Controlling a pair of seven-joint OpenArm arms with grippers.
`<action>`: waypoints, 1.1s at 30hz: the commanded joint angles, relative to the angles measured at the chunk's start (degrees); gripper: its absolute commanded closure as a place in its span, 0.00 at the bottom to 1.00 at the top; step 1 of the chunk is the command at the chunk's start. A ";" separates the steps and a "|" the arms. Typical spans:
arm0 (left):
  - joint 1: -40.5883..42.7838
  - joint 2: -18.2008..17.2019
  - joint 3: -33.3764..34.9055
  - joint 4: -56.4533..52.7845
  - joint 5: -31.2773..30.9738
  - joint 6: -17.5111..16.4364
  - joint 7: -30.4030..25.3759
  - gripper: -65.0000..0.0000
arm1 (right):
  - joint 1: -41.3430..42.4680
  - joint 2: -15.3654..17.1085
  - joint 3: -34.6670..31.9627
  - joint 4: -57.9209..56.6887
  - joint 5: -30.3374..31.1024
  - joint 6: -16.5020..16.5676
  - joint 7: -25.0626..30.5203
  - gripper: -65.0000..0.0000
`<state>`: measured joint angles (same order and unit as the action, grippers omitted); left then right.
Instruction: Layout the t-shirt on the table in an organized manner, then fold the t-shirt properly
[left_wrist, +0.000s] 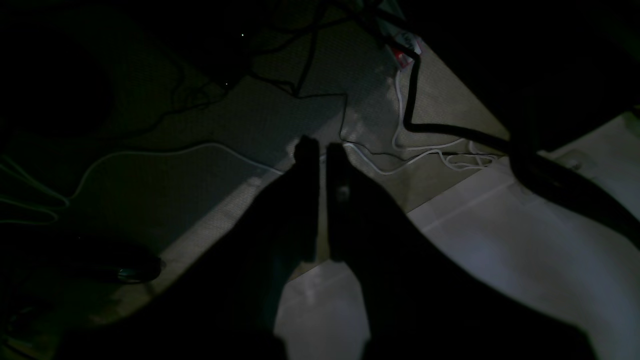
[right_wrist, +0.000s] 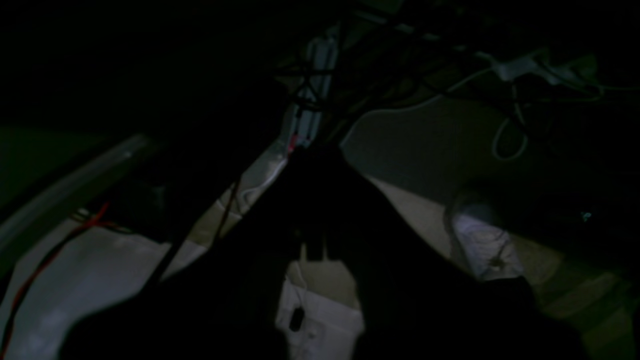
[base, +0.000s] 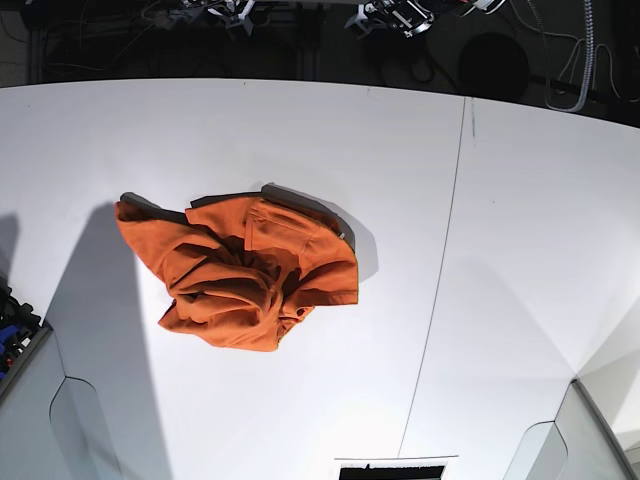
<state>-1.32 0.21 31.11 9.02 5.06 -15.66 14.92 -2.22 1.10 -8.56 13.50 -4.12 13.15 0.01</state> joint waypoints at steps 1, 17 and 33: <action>-0.22 0.42 -0.07 0.28 -0.11 -0.61 -0.35 0.95 | -0.20 -0.02 -0.09 0.28 0.04 0.98 0.42 1.00; 3.39 0.42 -0.07 0.52 -0.09 -0.63 -2.95 0.95 | -0.39 0.00 -0.09 0.33 0.02 0.98 0.42 1.00; 10.49 -0.09 -0.07 9.16 -0.11 -0.61 -2.51 0.95 | -10.93 2.08 -0.09 14.45 0.02 1.22 0.39 1.00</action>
<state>8.86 0.12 31.07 18.17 4.80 -15.73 12.69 -12.86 2.90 -8.56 27.68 -4.38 13.82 -0.14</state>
